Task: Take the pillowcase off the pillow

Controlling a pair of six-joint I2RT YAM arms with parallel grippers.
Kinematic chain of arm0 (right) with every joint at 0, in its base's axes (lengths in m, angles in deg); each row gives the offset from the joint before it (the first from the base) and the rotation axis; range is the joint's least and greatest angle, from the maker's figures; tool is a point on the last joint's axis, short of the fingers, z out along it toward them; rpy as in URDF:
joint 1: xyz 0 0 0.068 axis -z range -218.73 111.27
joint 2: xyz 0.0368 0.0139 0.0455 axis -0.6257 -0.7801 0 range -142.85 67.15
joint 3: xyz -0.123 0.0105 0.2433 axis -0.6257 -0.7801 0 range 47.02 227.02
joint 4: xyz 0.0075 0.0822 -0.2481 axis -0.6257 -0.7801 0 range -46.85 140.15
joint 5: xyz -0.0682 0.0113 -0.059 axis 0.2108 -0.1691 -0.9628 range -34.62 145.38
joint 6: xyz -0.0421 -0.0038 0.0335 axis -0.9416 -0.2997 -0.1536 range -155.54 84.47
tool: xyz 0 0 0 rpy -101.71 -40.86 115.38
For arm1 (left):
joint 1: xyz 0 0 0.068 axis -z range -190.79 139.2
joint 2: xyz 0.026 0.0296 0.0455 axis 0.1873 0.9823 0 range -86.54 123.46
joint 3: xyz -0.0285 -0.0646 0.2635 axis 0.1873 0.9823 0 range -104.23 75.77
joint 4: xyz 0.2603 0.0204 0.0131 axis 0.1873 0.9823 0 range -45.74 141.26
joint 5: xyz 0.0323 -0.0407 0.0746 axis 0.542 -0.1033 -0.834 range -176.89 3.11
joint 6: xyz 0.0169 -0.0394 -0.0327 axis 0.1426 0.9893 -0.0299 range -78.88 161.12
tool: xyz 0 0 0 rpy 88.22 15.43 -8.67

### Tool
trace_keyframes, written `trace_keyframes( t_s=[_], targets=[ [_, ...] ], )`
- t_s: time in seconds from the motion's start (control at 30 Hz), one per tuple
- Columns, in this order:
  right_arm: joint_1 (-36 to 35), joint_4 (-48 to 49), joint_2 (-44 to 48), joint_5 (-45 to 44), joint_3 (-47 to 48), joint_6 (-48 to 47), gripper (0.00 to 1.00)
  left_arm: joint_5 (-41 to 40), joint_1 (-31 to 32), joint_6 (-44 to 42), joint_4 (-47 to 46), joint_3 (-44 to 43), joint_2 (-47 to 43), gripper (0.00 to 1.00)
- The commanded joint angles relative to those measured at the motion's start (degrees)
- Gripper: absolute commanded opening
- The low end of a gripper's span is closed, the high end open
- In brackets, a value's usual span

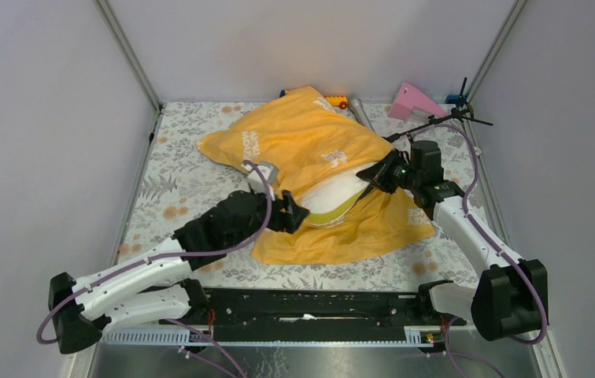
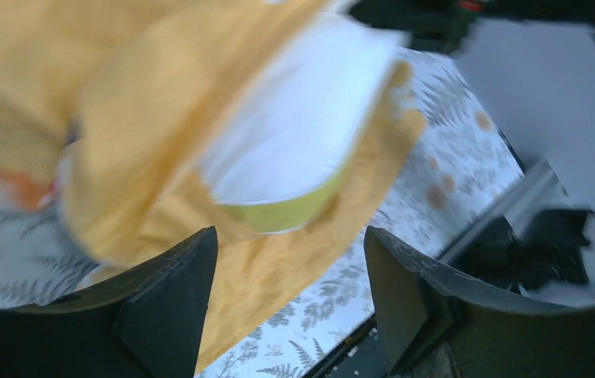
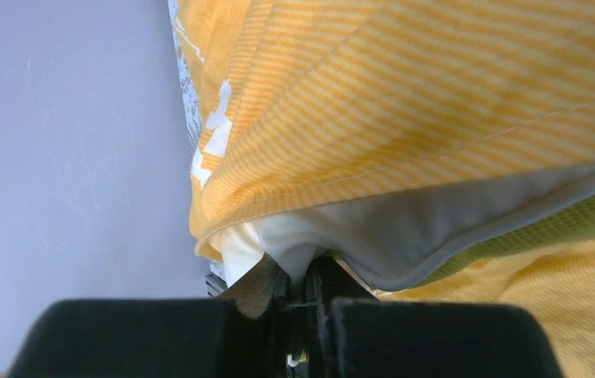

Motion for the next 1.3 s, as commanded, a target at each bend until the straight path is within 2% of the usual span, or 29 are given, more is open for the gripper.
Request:
trace_keyframes(
  t_s=[0.0,0.13,0.23,0.4,0.5,0.63,0.77,0.87,0.97,1.17,1.27],
  targets=[
    [0.1,2.7,1.0,1.1,1.5,2.7,0.00,-10.6,12.2,-10.7,-1.8,-9.0,4.9,0.73],
    [0.1,2.6,1.3,1.9,1.1,3.0,0.00,-15.8,14.4,-12.8,-0.1,-14.7,12.2,0.79],
    [0.1,2.0,1.8,2.4,1.0,2.7,0.00,-15.7,13.5,-11.4,-4.6,-12.2,14.1,0.84],
    [0.1,1.9,2.5,3.7,0.8,2.5,0.00,-0.4,0.3,-2.5,-12.8,-2.4,12.5,0.68],
    [0.1,1.9,2.1,4.6,0.8,2.5,0.00,4.6,-6.1,1.1,-15.9,2.2,11.7,0.64],
    [0.1,1.9,1.9,4.9,1.1,2.5,0.00,9.4,-12.2,3.7,-16.3,5.2,15.2,0.64],
    [0.3,1.8,1.9,5.1,1.6,2.2,0.00,8.4,-19.5,5.9,-18.7,8.1,22.5,0.72],
    [0.4,0.9,2.2,4.8,1.7,1.8,0.00,9.5,-26.4,7.4,-20.4,8.9,28.9,0.73],
    [1.5,0.0,2.3,5.9,2.2,1.8,0.00,9.5,-30.6,8.4,-21.5,9.6,32.3,0.73],
    [2.7,0.5,3.1,7.2,3.2,2.8,0.00,8.3,-31.6,8.3,-21.4,10.8,29.0,0.74],
    [2.7,3.3,2.4,9.6,2.8,3.8,0.00,9.2,-27.9,5.7,-22.3,11.7,22.0,0.74]
  ],
)
